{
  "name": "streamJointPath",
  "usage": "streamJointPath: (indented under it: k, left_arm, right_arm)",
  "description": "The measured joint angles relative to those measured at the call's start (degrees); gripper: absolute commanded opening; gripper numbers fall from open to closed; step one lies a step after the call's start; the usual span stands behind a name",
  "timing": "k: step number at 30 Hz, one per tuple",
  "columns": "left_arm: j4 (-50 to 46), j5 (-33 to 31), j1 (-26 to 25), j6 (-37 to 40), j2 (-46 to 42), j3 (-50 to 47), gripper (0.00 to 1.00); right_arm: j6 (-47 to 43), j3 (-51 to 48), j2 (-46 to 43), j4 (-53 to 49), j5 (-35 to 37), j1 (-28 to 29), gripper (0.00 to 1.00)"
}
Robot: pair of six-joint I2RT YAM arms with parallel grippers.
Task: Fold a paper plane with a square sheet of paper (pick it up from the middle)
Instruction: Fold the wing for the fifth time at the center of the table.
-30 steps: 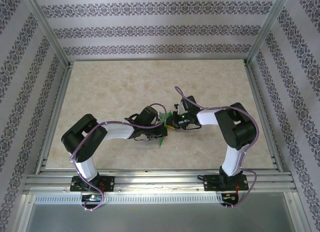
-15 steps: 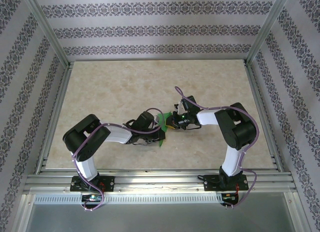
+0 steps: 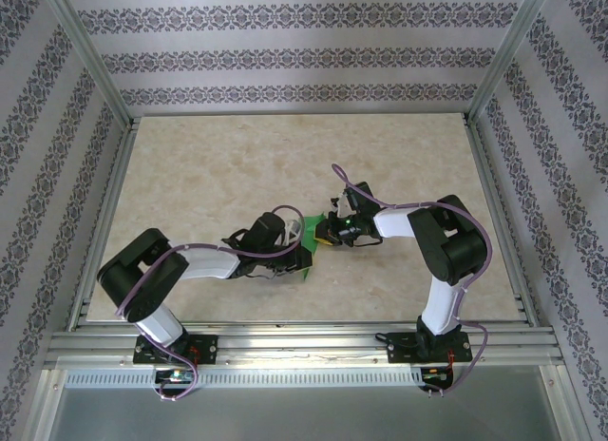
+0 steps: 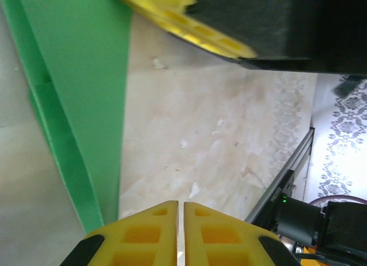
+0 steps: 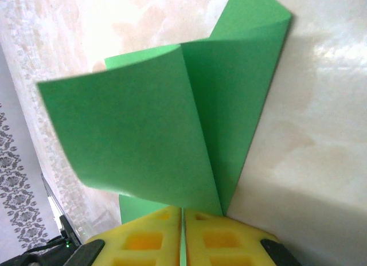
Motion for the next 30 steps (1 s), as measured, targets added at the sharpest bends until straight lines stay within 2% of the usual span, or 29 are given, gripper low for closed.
streamJointPath:
  k: [5, 16, 30]
  left_arm:
    - [-0.96, -1.36, 0.17, 1.07, -3.02, 0.26, 0.14]
    - [-1.68, -1.51, 0.17, 1.40, 4.26, 3.02, 0.10]
    - [2.23, 0.92, 0.17, -1.22, 4.42, -1.73, 0.07]
  right_arm:
    - [0.00, 0.02, 0.00, 0.00, 0.00, 0.00, 0.12]
    - [-0.15, 0.24, 0.00, -0.31, 0.20, 0.24, 0.12]
    - [-0.17, 0.39, 0.02, -0.66, 0.39, 0.26, 0.12]
